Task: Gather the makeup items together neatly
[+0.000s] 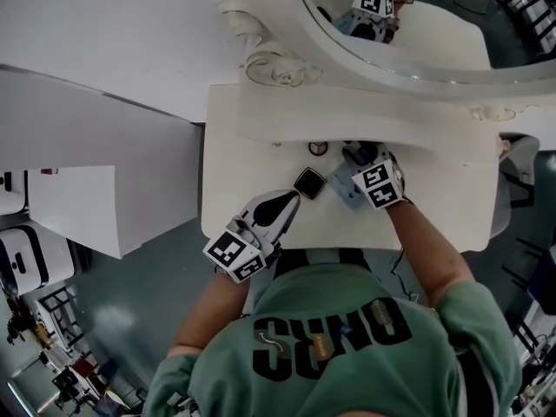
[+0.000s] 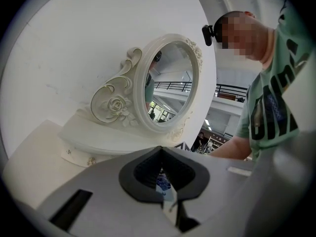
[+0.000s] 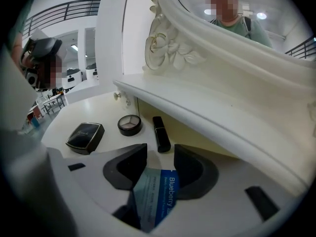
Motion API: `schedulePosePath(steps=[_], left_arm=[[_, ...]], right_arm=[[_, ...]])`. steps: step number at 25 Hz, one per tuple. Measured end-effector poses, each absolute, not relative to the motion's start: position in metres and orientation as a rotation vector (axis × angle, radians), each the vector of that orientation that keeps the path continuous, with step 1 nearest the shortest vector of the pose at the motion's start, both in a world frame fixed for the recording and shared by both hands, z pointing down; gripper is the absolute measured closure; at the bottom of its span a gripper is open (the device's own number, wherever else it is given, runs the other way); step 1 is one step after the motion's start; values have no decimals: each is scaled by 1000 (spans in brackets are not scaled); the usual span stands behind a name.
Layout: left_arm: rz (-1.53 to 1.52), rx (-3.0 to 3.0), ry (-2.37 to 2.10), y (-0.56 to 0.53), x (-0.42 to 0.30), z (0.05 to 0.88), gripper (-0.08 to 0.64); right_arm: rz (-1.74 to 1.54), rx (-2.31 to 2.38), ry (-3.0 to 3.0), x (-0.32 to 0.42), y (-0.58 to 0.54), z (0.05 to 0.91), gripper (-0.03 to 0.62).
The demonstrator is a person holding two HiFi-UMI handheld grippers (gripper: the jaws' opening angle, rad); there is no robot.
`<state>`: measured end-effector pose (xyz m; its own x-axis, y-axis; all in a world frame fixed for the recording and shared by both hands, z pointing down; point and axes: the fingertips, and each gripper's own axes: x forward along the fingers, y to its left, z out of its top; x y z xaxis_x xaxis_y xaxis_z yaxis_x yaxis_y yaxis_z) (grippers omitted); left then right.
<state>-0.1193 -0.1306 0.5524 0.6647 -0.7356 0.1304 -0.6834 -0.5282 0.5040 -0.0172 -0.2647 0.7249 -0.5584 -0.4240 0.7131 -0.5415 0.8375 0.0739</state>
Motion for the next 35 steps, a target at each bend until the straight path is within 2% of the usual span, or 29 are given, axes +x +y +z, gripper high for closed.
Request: schedulePosePath(steps=[7, 10, 12, 21, 35], left_arm=[[-132, 2324, -1107, -118, -131, 561, 551], [-130, 2319, -1113, -114, -134, 561, 551], [-132, 2320, -1114, -112, -134, 560, 551], [-126, 2317, -1116, -101, -129, 555, 551], [-131, 2400, -1053, -89, -93, 522, 551]], right_arm=[[234, 679, -2243, -22, -267, 730, 431], [230, 656, -2239, -25, -265, 730, 456], [211, 642, -2238, -27, -265, 730, 514], [227, 557, -2262, -29, -248, 719, 517], [42, 571, -2263, 51, -183, 649, 517]])
